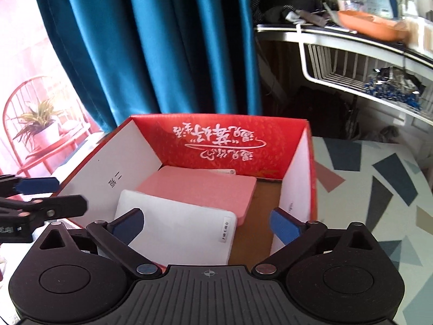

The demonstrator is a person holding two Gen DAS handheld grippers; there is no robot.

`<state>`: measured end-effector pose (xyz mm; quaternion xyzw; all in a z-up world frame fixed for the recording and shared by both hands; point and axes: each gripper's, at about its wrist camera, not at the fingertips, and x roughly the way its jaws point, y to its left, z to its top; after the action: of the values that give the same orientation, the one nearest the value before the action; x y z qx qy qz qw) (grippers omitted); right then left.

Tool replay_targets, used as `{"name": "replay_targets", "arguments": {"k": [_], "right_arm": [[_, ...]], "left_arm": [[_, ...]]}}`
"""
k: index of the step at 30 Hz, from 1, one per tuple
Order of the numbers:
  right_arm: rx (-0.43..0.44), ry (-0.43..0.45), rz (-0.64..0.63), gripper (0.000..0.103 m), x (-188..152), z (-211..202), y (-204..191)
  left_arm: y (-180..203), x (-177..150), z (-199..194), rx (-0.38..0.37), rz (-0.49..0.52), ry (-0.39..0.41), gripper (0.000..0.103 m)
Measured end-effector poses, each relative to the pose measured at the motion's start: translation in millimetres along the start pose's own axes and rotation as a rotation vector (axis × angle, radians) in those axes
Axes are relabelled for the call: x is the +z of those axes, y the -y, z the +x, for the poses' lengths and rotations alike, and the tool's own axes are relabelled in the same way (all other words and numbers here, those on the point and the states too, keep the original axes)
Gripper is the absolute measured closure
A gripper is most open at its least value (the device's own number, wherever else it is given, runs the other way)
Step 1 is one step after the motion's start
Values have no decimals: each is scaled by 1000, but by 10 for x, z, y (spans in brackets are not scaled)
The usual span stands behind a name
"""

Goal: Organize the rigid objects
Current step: 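Move the left tool back to the dark red tube on the table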

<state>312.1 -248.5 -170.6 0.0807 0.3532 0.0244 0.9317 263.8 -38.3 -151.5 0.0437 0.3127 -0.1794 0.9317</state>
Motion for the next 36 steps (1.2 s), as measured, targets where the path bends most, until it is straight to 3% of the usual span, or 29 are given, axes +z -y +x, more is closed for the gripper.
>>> {"name": "replay_targets", "arguments": {"k": [5, 12, 17, 25, 28, 36], "right_arm": [[-50, 80, 2, 0, -205, -250, -38], [-48, 155, 28, 0, -593, -555, -127], [-39, 126, -20, 0, -916, -569, -280], [-1, 20, -79, 0, -1458, -442, -514], [6, -31, -109, 1, -1632, -364, -585], [48, -68, -178, 4, -1757, -301, -724]], "left_arm": [[15, -212, -190, 44, 33, -4, 6], [-122, -617, -349, 47, -31, -53, 6], [-255, -931, -415, 44, -124, -98, 7], [-335, -1206, -475, 73, -154, -117, 10], [-316, -1271, -465, 73, -161, -128, 15], [-135, -1357, -420, -7, -99, -135, 49]]}}
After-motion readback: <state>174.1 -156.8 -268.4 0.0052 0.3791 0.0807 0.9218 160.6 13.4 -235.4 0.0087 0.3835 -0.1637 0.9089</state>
